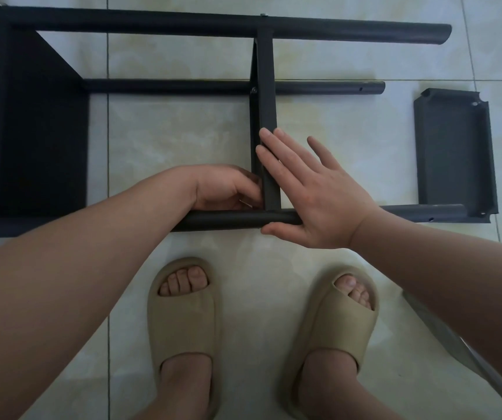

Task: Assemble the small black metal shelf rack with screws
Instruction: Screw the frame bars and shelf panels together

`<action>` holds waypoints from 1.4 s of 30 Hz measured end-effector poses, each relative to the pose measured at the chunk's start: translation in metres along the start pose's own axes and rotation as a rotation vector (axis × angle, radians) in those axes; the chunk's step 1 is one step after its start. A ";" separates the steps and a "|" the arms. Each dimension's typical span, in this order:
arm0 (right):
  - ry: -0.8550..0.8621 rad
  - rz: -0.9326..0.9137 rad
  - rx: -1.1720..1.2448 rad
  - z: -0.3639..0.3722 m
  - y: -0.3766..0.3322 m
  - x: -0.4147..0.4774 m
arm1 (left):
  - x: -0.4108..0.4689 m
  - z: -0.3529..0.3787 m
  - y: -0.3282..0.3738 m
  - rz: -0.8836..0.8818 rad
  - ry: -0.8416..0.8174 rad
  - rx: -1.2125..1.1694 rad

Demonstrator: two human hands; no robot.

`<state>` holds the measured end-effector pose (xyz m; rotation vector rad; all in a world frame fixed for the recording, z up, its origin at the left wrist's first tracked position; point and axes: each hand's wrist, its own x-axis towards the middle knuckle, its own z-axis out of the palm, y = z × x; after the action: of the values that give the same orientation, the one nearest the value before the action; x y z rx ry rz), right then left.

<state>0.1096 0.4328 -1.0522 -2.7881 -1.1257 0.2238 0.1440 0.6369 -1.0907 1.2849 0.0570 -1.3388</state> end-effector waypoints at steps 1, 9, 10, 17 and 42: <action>0.000 0.000 -0.001 0.000 0.000 0.000 | 0.000 0.000 0.000 -0.004 -0.003 -0.012; -0.002 0.002 -0.010 0.000 0.000 0.001 | 0.000 -0.002 -0.004 0.031 0.021 0.023; -0.002 0.003 -0.010 0.000 -0.001 0.001 | 0.000 -0.002 -0.004 0.032 0.030 0.026; -0.002 0.005 -0.017 0.001 0.000 0.000 | 0.000 -0.001 -0.001 0.017 0.011 -0.010; -0.015 0.006 -0.017 -0.001 -0.001 0.000 | -0.002 -0.002 -0.002 0.010 -0.025 -0.004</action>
<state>0.1092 0.4338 -1.0515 -2.8095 -1.1278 0.2366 0.1433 0.6401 -1.0914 1.2632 0.0358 -1.3448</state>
